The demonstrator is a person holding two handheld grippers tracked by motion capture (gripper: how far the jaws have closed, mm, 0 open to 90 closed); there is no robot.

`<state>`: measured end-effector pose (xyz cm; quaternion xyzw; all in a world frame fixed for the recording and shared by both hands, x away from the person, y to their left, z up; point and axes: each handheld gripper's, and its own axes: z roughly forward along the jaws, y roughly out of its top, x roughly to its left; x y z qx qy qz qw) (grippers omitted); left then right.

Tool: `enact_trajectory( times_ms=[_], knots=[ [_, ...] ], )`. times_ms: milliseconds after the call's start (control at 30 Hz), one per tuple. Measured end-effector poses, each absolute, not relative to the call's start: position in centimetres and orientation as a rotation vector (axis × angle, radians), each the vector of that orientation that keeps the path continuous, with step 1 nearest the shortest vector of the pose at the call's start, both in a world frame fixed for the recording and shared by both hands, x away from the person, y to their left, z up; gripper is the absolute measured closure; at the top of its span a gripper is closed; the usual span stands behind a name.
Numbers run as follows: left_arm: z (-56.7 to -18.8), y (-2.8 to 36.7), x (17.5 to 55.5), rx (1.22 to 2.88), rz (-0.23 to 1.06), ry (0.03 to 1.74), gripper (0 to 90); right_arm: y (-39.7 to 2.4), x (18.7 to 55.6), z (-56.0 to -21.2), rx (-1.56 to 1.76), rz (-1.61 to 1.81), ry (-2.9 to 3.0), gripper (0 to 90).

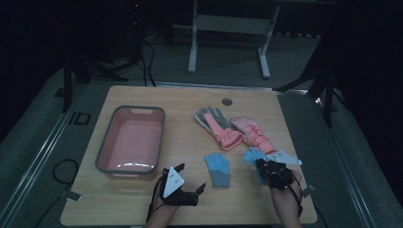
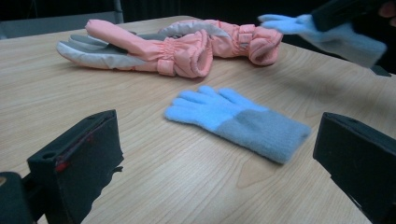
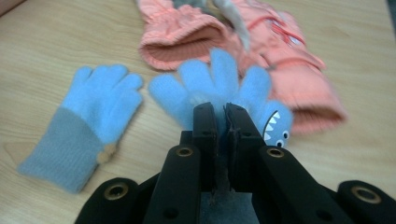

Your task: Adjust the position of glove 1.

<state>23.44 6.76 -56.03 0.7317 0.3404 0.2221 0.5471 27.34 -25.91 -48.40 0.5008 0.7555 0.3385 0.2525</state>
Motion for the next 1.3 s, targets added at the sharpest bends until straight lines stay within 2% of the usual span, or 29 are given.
enact_trajectory(
  times_ms=[167,400,567,633,667,733,767,833,1067,1300],
  knots=[
    [-56.0,6.8,23.4,1.733,0.526,0.808,1.2,-26.3,26.3,-48.9,1.464,0.922,1.98,83.7],
    [-56.0,6.7,23.4,1.737,0.525,0.797,1.2,-26.9,27.3,-53.2,1.619,0.847,1.992,82.5],
    [-56.0,6.7,23.4,1.737,0.52,0.801,1.2,-26.5,27.5,-54.4,1.623,0.831,2.017,79.5],
    [-56.0,6.7,23.4,1.736,0.521,0.799,1.2,-26.3,27.6,-54.4,1.605,0.817,2.032,77.2],
    [-56.0,6.7,23.4,1.738,0.524,0.795,1.2,-26.4,27.6,-54.1,1.595,0.83,2.052,69.8],
    [-56.0,6.7,23.4,1.738,0.524,0.795,1.2,-26.5,27.6,-53.8,1.58,0.841,2.067,69.8],
    [-56.0,6.7,23.4,1.739,0.522,0.795,1.2,-26.9,27.7,-52.9,1.527,0.868,2.094,62.3],
    [-56.0,6.7,23.4,1.743,0.518,0.794,1.2,-27.4,27.7,-52.2,1.456,0.919,2.128,57.1],
    [-56.0,6.6,23.4,1.741,0.521,0.792,1.2,-29.8,29.0,-50.7,1.187,1.014,2.322,59.9],
    [-56.0,6.6,23.5,1.744,0.518,0.794,1.2,-30.8,29.6,-51.9,1.018,1.004,2.48,63.3]
  ],
)
